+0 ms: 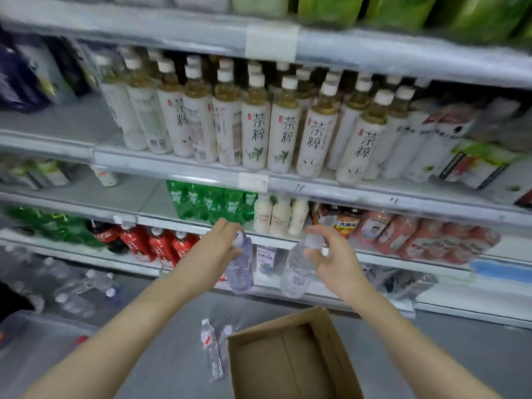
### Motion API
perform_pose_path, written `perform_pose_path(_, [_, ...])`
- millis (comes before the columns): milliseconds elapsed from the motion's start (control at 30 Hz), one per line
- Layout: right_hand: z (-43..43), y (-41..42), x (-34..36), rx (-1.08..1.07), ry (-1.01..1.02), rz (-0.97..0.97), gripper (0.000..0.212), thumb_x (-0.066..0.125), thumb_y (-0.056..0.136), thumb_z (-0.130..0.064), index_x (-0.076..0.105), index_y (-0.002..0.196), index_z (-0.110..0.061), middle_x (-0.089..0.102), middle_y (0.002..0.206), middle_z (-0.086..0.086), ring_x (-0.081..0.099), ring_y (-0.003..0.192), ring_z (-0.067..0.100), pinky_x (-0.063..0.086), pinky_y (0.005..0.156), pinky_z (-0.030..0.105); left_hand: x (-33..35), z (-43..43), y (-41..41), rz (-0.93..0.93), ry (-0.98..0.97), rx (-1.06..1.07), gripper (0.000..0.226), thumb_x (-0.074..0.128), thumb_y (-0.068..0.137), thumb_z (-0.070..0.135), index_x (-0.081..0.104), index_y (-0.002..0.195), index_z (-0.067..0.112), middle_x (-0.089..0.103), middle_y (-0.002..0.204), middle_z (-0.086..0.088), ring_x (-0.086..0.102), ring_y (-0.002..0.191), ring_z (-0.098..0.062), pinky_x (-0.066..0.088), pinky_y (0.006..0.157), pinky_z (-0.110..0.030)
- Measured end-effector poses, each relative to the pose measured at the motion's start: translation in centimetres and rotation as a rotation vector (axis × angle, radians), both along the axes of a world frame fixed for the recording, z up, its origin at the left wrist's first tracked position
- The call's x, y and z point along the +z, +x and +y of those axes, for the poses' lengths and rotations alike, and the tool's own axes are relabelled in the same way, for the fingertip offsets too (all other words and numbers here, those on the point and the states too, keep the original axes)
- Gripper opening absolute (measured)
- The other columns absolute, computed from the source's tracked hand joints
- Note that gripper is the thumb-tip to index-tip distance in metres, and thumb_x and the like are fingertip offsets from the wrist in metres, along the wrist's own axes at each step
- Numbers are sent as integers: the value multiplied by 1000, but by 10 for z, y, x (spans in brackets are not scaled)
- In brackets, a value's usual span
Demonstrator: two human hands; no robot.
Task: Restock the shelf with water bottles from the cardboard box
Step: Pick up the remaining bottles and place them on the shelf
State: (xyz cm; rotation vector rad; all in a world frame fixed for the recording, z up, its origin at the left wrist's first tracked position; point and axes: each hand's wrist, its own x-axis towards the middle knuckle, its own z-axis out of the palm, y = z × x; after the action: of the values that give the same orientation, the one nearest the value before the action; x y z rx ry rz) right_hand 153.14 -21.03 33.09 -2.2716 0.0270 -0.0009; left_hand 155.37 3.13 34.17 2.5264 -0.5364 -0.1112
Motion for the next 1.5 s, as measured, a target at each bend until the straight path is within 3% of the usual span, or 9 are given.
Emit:
perform_pose_path(67, [-2, -8, 51, -9, 49, -42, 37, 57, 91, -4, 54, 120, -26, 51, 125, -9, 47, 99, 2, 37, 81, 4, 53, -2, -11, -17, -55, 21, 31, 52, 94, 15, 45, 125, 14, 38, 105, 4, 52, 84, -13, 43, 80, -31])
perform_pose_path(167, [-7, -21, 120, -37, 129, -119, 34, 60, 89, -4, 55, 111, -29, 56, 116, -7, 49, 107, 8, 40, 96, 24, 123, -5, -27, -64, -125, 34, 31, 54, 93, 16, 46, 123, 16, 36, 103, 7, 47, 76, 8, 36, 71, -9])
perform_pose_path(300, [-11, -35, 196, -59, 206, -229, 34, 60, 89, -5, 55, 109, -33, 58, 113, -8, 54, 100, 10, 46, 90, 30, 195, -11, -47, -107, -193, 53, 30, 55, 93, 20, 46, 122, 21, 39, 101, 7, 44, 78, 16, 33, 71, -2])
perform_pose_path(467, [-17, -43, 268, -24, 191, -359, 34, 59, 89, -4, 53, 109, -31, 55, 102, -13, 49, 78, 2, 39, 73, 23, 260, -14, -58, -186, -362, 53, 33, 63, 88, 20, 46, 112, 35, 50, 110, 11, 49, 93, 3, 42, 83, -17])
perform_pose_path(733, [-27, -47, 333, -18, 208, -514, 27, 58, 90, -6, 58, 109, -25, 56, 75, -12, 47, 56, 5, 38, 55, 15, 349, -21, -65, -258, -557, 70, 36, 72, 78, 9, 54, 97, 33, 64, 87, 5, 62, 78, -11, 49, 68, -21])
perform_pose_path(967, [-28, -35, 393, 38, 272, -595, 28, 56, 91, -5, 58, 111, -25, 64, 98, -6, 58, 74, -3, 48, 66, 12, 412, -28, -54, -365, -544, 68, 36, 77, 74, 12, 58, 101, 27, 61, 84, 2, 63, 79, -18, 53, 71, -29])
perform_pose_path(1167, [-37, -18, 452, 56, 267, -714, 24, 56, 92, -6, 60, 114, -16, 59, 85, -9, 54, 66, -9, 43, 60, 8, 465, -30, -35, -484, -547, 91, 34, 77, 73, 13, 61, 95, 33, 61, 81, -6, 62, 66, -12, 49, 62, -17])
perform_pose_path(1367, [-39, -3, 501, 63, 326, -699, 27, 52, 95, -9, 56, 121, -15, 60, 79, 2, 57, 56, -1, 47, 51, 12, 512, -36, -22, -542, -548, 90, 32, 77, 74, 15, 59, 94, 33, 54, 83, -5, 57, 63, -15, 49, 56, -28])
perform_pose_path(1500, [-38, 3, 529, 98, 401, -712, 25, 52, 95, -5, 54, 118, -14, 65, 80, 6, 62, 53, 3, 48, 49, 12, 532, -40, -15, -613, -529, 127, 32, 79, 73, 19, 59, 97, 28, 55, 78, -2, 55, 62, -14, 48, 65, -33])
